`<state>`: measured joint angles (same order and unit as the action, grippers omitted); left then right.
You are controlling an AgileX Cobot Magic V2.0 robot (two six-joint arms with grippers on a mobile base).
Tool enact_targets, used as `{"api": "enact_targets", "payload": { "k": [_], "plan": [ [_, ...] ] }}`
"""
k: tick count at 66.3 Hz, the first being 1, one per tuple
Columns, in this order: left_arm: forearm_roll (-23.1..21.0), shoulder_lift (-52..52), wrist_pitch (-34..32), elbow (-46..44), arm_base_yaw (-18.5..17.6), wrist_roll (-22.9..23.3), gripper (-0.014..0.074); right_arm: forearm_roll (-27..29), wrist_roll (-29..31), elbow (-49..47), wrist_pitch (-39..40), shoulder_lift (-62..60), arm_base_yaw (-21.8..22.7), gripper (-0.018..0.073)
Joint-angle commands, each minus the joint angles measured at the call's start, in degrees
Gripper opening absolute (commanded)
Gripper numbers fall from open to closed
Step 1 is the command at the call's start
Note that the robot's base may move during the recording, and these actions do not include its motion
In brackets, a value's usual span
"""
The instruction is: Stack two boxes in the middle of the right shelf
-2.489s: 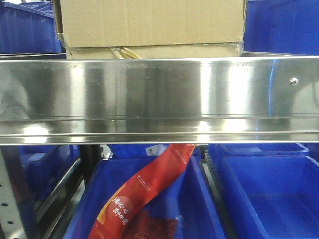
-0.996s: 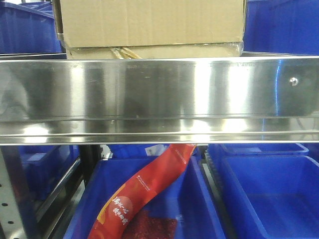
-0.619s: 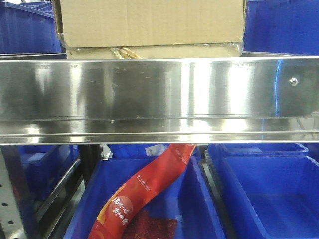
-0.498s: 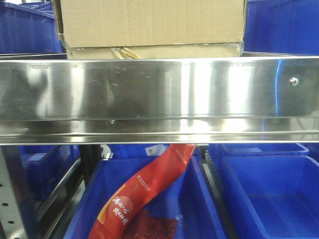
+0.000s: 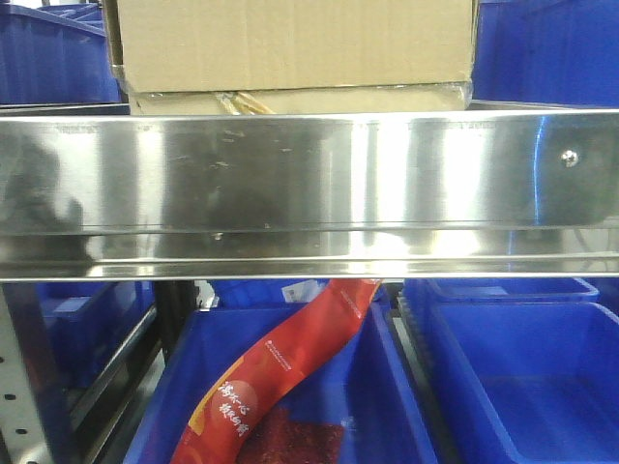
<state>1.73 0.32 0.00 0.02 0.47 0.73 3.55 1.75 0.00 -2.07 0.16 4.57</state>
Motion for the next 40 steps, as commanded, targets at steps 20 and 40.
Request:
{"api": "enact_targets", "payload": {
  "k": [20, 40],
  "plan": [
    [-0.62, -0.32, -1.21, -0.02, -1.90, -0.17, -0.0111, -0.49, 0.07, 0.00, 0.83, -0.16, 0.28, -0.0162],
    [-0.62, -0.32, -1.21, -0.02, -1.90, -0.17, -0.0111, -0.49, 0.07, 0.00, 0.83, -0.16, 0.28, -0.0162]
  ]
}}
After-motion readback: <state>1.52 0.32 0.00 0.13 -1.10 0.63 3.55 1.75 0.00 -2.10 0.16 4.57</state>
